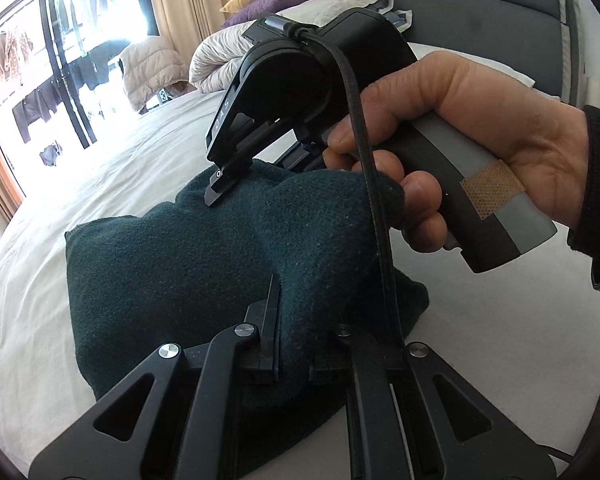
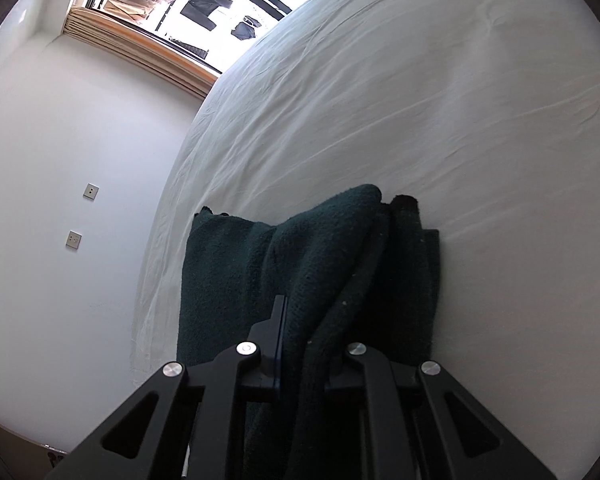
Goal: Fold small clothes
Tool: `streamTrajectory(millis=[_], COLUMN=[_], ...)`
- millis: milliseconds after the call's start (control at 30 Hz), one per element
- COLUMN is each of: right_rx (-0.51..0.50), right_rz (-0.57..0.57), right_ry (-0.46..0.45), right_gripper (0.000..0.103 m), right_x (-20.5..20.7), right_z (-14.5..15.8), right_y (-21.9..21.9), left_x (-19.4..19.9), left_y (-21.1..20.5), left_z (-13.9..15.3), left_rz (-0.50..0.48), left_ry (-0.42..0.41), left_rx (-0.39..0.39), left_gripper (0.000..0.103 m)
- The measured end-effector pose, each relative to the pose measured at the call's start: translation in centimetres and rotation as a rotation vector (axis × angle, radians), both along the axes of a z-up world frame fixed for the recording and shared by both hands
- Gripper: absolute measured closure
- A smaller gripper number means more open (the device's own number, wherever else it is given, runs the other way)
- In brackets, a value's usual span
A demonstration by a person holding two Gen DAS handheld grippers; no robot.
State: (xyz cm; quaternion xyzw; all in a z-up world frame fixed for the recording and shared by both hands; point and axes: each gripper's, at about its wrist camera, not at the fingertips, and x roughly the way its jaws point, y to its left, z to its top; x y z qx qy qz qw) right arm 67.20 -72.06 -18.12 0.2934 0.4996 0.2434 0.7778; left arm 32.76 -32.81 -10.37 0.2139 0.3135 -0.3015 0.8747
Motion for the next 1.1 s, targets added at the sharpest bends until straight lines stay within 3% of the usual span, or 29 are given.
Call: streamTrajectory(millis=[267,400,500,533,567,633,833,967,1100], right_rx=[-0.017,0.040,0.056,0.056,0.056,0.052,0.002,-0.042,-0.047], right_rz=[-0.002,-0.017,-0.027,-0.027,-0.025,-0.026,-0.041,-0.063,-0.079], right_ry=[0.007,0.023,0.008,0.006,-0.004,-0.025,-0.017,-0.041,-0.048], right_gripper=[0.090,0.087,0.081,0.078,0.073,0.067,0.069,0.079,0.082], right_x=[-0.4,-1.0,-2.5,-3.2,-4.0,-5.7,-10.1,-11.9,-12.6], right_z=[-2.0,-2.9,-2.9,-2.9,-2.6,-2.2,-2.4,-2.4,-3.1], right_y=[-0.4,-1.4,-2.2,-2.6,-2.7,-3.2,-3.5,-3.8,-4.5], left_x=[0.3,-0.3,-1.2,-1.8,-2.5,-3.3,0.0,5.0,6.3], left_y=[0.3,2.1,4.4,5.3,6.4,8.5,13.7,15.8,16.9], left_z=[-2.4,-2.1,-1.6,-1.4,-1.1,-0.4,1.7,0.2,-3.0], left_rz=[0.018,0.012,-0.013,-0.028,-0.045,-0.048,0.063,0.159,0.176], left_ry=[0.056,0.100,0.154,0.161,0.166,0.160,0.116,0.213,0.279], left_rx=[0.027,-0.017,-0.081,-0.095,-0.116,-0.153,-0.225,-0.200,-0.136], left_gripper=[0.095,0.089,0.075,0.068,0.055,0.046,0.046,0.046,0.051])
